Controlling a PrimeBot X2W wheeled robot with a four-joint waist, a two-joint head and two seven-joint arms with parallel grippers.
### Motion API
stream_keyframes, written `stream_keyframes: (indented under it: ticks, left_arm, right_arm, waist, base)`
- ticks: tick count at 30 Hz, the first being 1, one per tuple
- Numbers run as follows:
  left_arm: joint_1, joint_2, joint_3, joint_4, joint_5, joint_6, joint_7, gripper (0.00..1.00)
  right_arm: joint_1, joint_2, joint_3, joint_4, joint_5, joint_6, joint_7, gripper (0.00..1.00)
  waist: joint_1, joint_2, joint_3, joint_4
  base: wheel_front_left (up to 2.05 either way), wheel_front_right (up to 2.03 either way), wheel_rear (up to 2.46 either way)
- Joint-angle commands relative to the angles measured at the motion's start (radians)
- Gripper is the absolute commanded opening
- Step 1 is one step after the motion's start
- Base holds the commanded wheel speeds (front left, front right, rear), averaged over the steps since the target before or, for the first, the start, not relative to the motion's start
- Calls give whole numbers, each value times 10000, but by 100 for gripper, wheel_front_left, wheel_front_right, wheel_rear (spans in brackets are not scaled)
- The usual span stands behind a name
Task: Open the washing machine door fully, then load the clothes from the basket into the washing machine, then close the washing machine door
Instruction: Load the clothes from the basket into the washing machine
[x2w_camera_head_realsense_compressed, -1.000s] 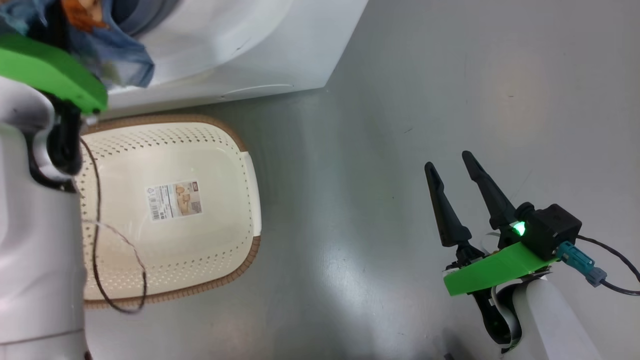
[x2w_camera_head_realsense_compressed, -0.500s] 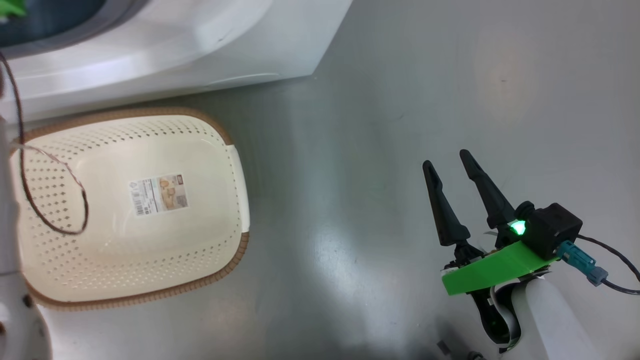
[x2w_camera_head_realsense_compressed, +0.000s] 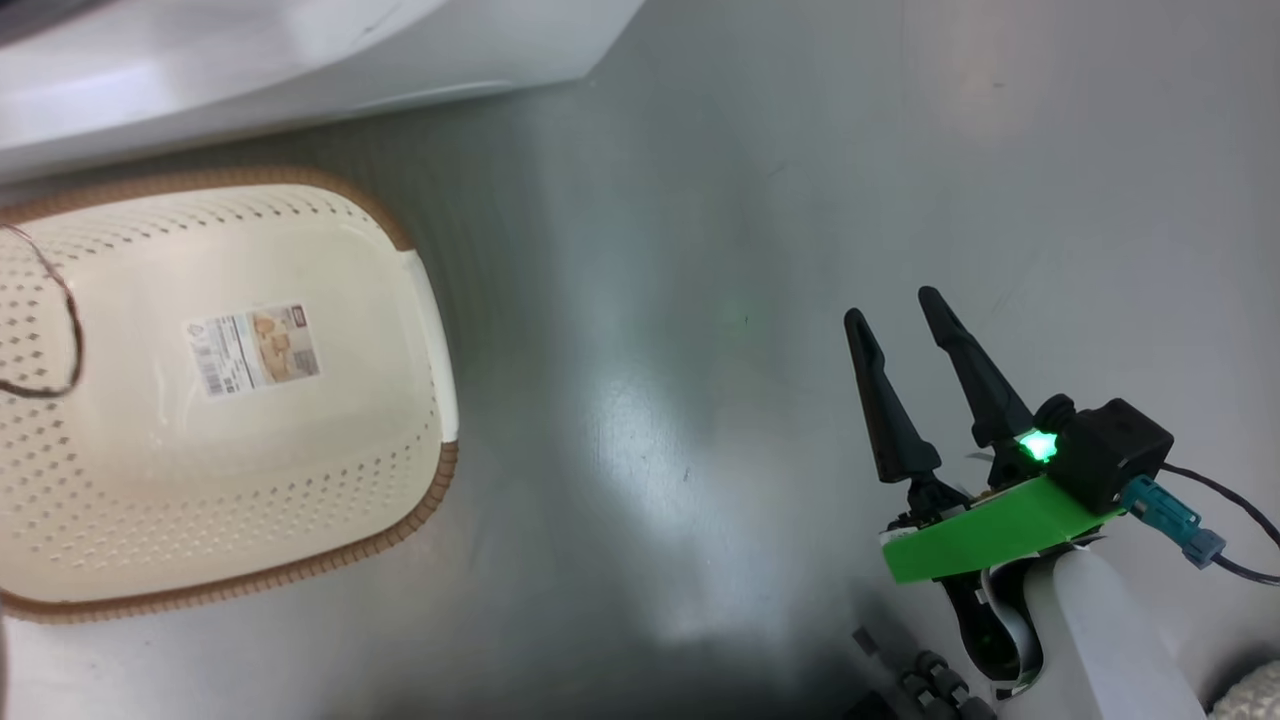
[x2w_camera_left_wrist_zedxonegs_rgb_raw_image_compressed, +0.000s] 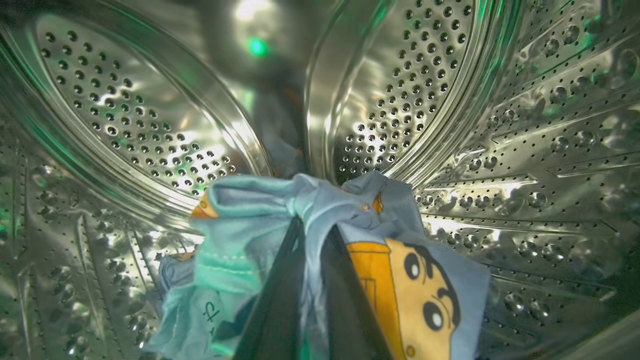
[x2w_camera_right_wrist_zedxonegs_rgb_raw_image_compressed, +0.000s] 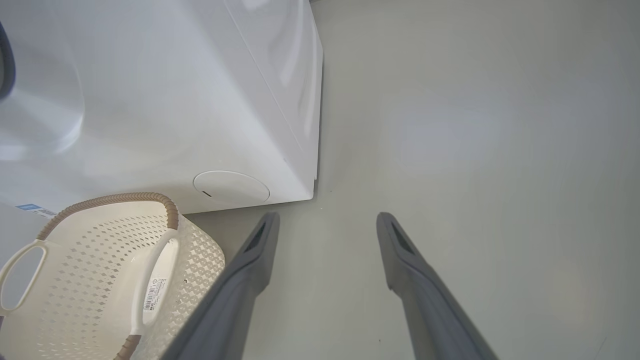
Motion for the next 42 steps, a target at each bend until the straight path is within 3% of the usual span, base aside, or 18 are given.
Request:
stream_keyframes:
  ticks: [1, 15, 21, 26, 27, 28, 42]
  left_arm:
    - [-301, 640, 13, -132, 142, -130, -136, 0]
    - [-2463, 1302, -466, 567, 212, -455, -714, 0]
    - [-2790, 1360, -789, 1422, -61, -536, -15, 0]
    - [-2861, 1382, -919, 1764, -135, -550, -101, 0]
    - [-2858, 1365, -918, 1829, -153, -540, -170, 44]
    - [-2855, 1331, -838, 1930, -218, -416, -225, 100]
    - [-1388, 938, -1078, 2752, -356, -221, -863, 100]
  right_arm:
    - [143, 62, 255, -234, 151, 16, -48, 100]
    - [-35, 62, 455, -312, 397, 16, -48, 100]
    - [-126, 62, 567, -232, 505, 16, -48, 100]
    - [-193, 62, 556, -178, 533, 16, -48, 100]
    - [-205, 62, 546, -169, 533, 16, -48, 100]
    - [-216, 62, 540, -160, 529, 16, -48, 100]
    - [131, 62, 231, 71, 291, 16, -48, 100]
  waist:
    - [0, 0, 378, -125]
    - [0, 0, 1144, -273]
    - [0, 0, 1159, -364]
    - [0, 0, 1077, -377]
    - [0, 0, 1056, -369]
    - [0, 0, 1031, -360]
    - [0, 0, -412, -120]
  base:
    - [0, 0, 0]
    - [0, 0, 0]
    - [0, 0, 0]
    - [0, 0, 0]
    - [0, 0, 0]
    - [0, 0, 0]
    - [0, 0, 0]
